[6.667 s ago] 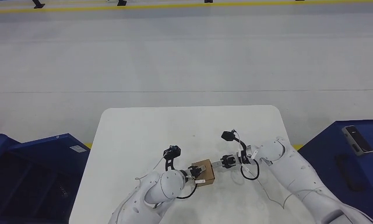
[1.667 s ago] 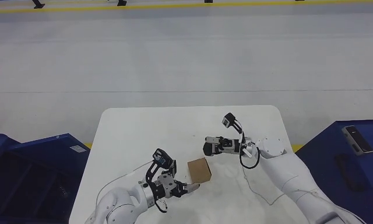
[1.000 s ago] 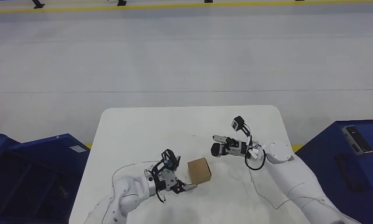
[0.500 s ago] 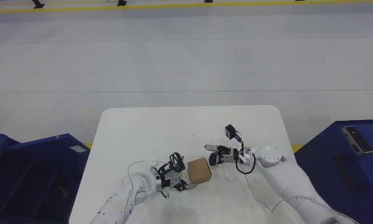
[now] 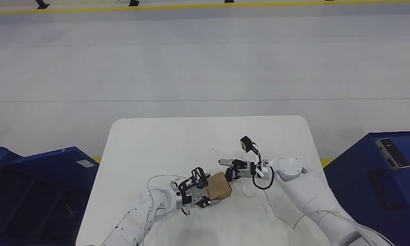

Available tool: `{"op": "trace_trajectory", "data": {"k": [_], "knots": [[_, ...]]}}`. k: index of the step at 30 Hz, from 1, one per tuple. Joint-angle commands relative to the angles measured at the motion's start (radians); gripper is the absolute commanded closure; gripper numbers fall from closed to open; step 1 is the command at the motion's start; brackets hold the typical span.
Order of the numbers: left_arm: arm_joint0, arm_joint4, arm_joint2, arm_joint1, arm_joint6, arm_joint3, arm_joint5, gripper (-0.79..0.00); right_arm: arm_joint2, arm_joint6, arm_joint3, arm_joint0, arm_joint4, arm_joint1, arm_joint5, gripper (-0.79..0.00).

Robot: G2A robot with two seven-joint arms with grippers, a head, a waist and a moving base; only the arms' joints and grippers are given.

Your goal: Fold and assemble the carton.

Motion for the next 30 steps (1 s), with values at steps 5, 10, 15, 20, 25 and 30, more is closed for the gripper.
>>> {"op": "trace_trajectory", "data": {"k": [5, 10, 15, 20, 25, 30], "knots": [[0.009, -0.008, -0.003, 0.002, 0.028, 0.001, 0.011, -0.369, 0.003, 0.003, 0.011, 0.004, -0.004, -0.004, -0.002, -0.785], [0.018, -0.011, -0.007, 0.005, 0.039, -0.002, 0.018, -0.336, 0.015, -0.006, 0.020, 0.005, 0.001, -0.006, -0.017, -0.785], [0.041, -0.070, -0.030, 0.010, 0.025, -0.041, 0.011, 0.000, 0.086, -0.017, 0.047, -0.001, 0.090, 0.005, -0.043, -0.785], [0.074, -0.257, -0.074, 0.015, -0.073, -0.094, -0.035, 0.000, 0.141, 0.005, 0.051, -0.013, 0.149, 0.018, -0.068, -0.785], [0.078, -0.713, -0.078, 0.007, -0.367, -0.094, -0.123, 0.000, 0.141, 0.005, 0.051, -0.013, 0.149, 0.018, -0.068, -0.785], [0.007, -1.387, -0.038, -0.003, -0.860, -0.047, -0.012, 0.000, 0.141, 0.005, 0.051, -0.013, 0.149, 0.018, -0.068, -0.785]]}}
